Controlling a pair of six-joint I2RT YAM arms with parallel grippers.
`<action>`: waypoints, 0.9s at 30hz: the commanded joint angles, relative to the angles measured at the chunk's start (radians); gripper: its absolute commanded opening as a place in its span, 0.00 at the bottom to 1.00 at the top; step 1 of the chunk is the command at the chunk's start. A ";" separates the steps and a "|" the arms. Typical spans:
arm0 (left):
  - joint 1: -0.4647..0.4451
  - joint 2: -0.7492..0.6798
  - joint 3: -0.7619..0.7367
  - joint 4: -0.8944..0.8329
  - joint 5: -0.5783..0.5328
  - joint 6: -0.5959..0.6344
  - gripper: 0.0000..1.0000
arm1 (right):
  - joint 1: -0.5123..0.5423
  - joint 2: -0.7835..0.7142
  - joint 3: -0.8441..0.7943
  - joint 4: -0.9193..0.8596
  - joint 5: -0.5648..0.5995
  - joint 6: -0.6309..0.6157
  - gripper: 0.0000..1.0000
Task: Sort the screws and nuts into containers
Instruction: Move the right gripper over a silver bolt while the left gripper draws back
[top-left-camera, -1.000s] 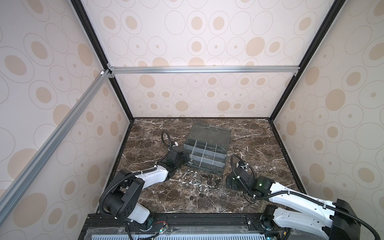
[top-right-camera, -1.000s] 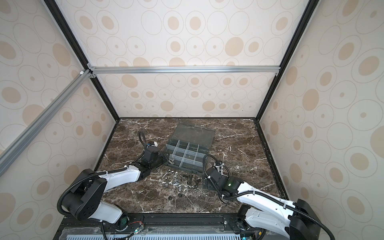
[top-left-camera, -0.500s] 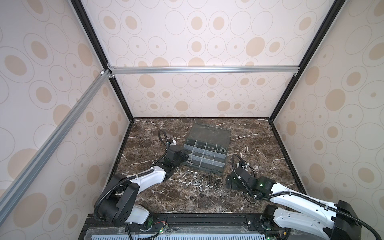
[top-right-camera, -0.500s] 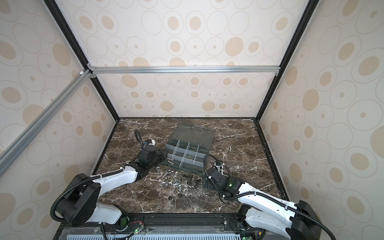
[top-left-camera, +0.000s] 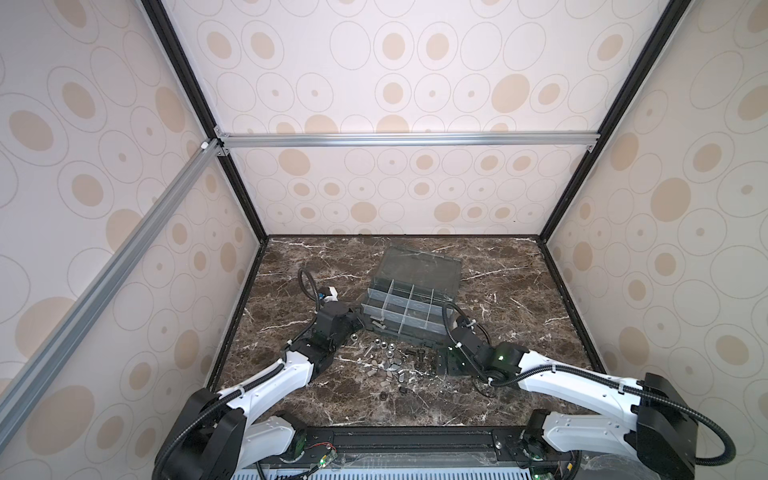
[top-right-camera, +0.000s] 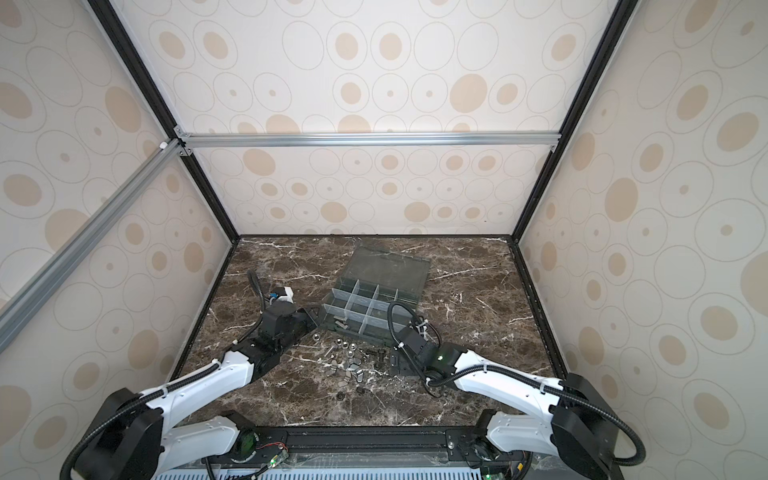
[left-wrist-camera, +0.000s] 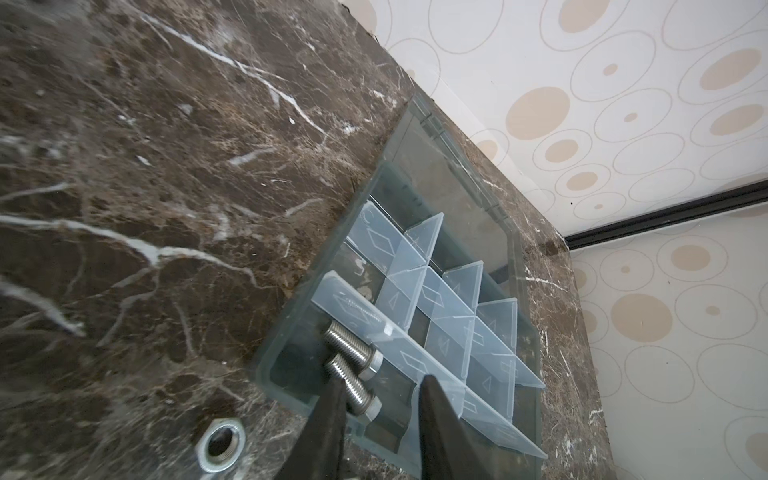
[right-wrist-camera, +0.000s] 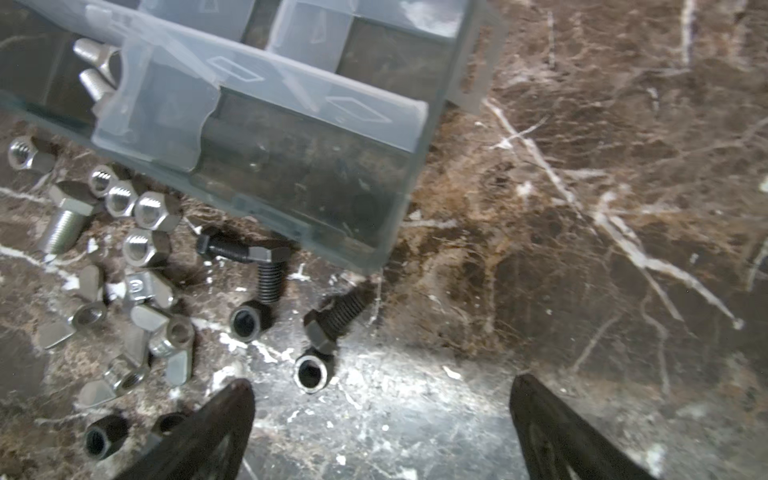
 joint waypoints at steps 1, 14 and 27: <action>0.013 -0.085 -0.033 -0.072 -0.069 0.017 0.32 | 0.026 0.080 0.083 0.048 -0.035 -0.051 1.00; 0.041 -0.337 -0.126 -0.208 -0.158 -0.005 0.33 | 0.074 0.476 0.408 0.156 -0.241 -0.187 0.98; 0.072 -0.445 -0.151 -0.280 -0.179 0.017 0.34 | 0.123 0.763 0.646 0.158 -0.339 -0.186 0.80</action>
